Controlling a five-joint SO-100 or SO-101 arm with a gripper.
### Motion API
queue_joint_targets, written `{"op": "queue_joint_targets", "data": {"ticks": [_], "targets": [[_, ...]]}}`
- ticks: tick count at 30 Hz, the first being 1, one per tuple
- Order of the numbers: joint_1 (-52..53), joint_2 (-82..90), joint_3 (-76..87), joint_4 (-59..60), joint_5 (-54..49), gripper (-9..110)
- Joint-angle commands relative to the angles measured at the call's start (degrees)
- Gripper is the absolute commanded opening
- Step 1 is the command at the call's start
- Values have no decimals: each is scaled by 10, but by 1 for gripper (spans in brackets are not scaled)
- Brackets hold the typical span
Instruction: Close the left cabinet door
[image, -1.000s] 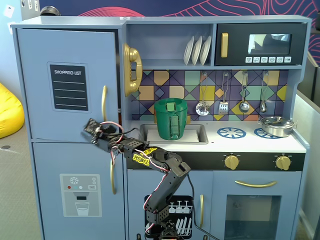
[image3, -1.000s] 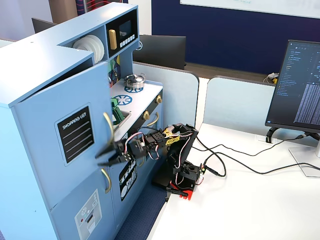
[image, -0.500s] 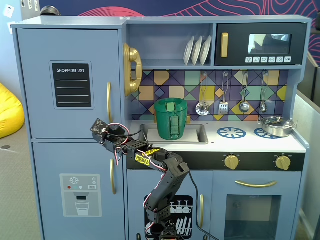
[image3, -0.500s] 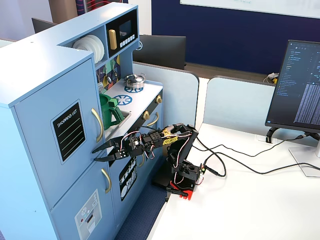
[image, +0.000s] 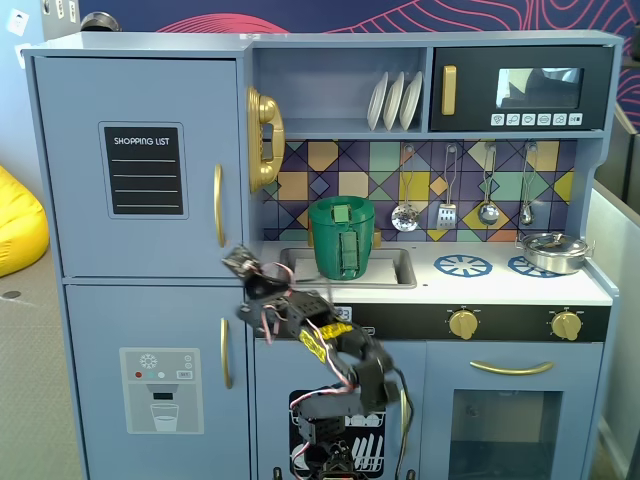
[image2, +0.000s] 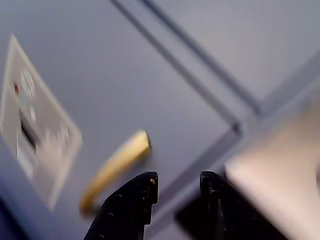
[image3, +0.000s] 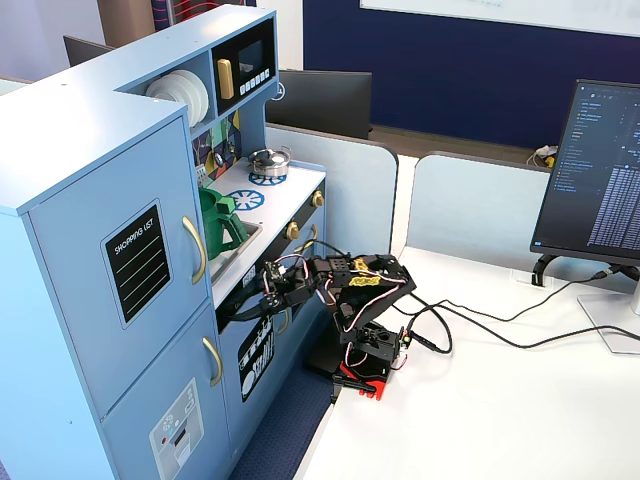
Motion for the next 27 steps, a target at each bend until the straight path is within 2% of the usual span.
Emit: {"op": "queue_joint_targets", "data": {"ticks": [1,6,10,14,18,20,24,27], "targets": [[87,131,47,164,48,0],[236,240,169,318,92,0],[301,263,234,420,163,0],[303,255,265,508,257,0],[316,275,309,579,287,0],[320,290,321,587,339,0],[329,303,321,594,339,0],[333,313,321,592,386,0]]}}
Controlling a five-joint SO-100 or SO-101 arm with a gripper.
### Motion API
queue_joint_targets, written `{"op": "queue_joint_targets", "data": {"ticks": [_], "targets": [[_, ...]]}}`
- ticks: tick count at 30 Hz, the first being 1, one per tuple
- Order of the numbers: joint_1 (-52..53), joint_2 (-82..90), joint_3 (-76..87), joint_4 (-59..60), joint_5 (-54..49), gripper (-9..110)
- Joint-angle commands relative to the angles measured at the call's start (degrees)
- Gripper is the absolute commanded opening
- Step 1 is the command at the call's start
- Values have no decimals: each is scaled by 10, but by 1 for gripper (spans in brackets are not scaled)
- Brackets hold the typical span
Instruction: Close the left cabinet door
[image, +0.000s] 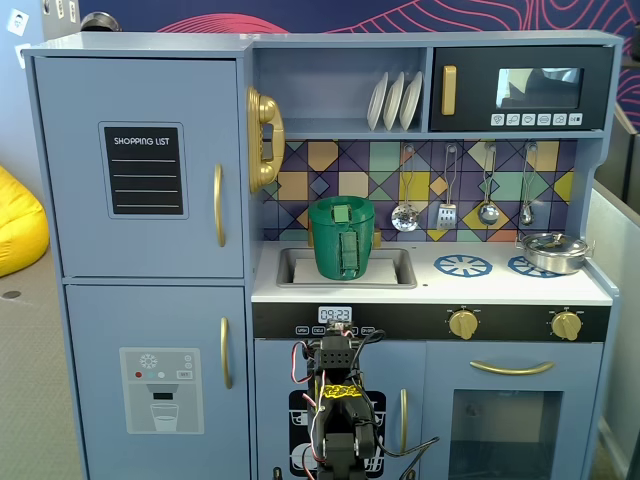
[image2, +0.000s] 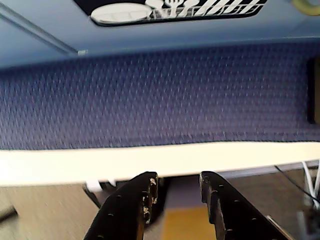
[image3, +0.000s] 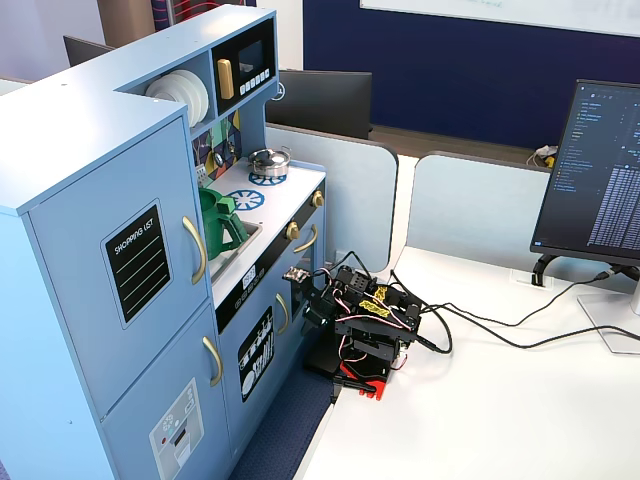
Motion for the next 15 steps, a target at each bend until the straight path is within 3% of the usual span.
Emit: {"op": "queue_joint_targets", "data": {"ticks": [1,5,15], "targets": [[7,0,35,68,37,0],[-6,0,36,76,-18,1],[-2,0,36,76,-16,2]]}}
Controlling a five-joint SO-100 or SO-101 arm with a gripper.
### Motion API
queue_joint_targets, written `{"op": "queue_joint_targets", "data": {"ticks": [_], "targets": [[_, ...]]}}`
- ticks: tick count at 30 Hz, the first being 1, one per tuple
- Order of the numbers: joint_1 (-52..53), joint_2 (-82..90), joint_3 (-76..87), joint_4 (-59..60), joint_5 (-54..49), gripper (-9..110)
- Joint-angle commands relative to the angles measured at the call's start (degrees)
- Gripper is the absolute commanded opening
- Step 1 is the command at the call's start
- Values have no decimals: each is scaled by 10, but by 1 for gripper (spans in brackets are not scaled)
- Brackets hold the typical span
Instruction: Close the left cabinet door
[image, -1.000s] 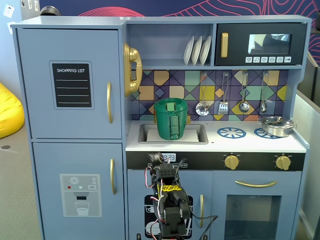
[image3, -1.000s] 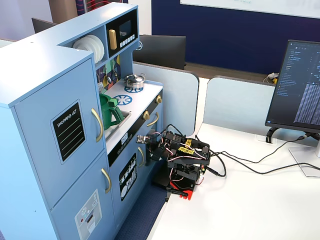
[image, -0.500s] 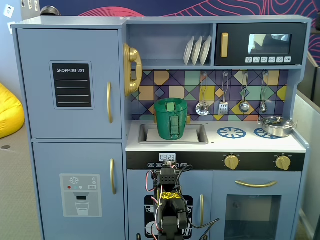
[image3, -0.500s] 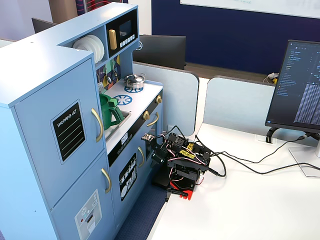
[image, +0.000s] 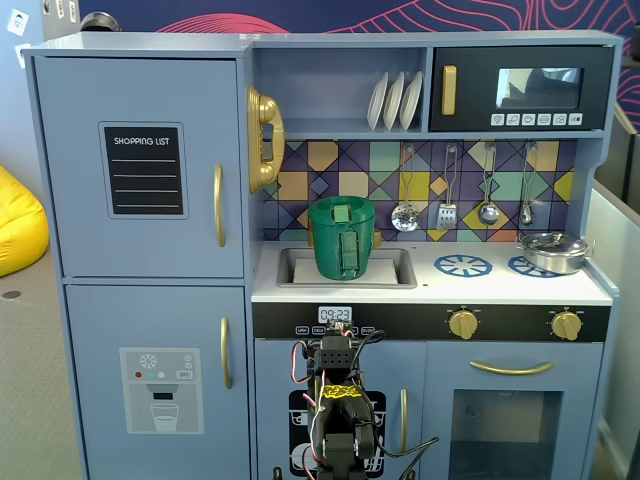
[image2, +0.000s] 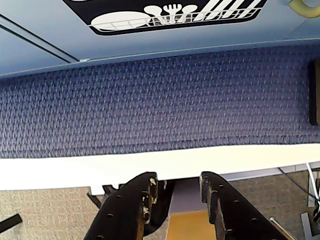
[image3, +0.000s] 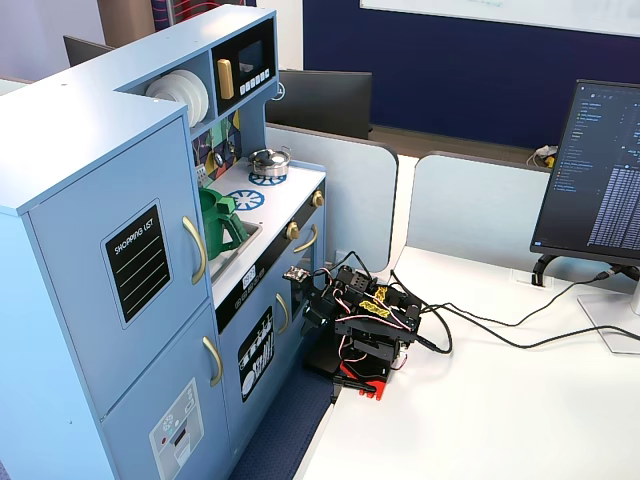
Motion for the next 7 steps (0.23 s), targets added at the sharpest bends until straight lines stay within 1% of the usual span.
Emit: {"op": "queue_joint_targets", "data": {"ticks": [1,7], "targets": [[-2,0,36,71,-1,2],[-1,0,36,71,1,3]]}}
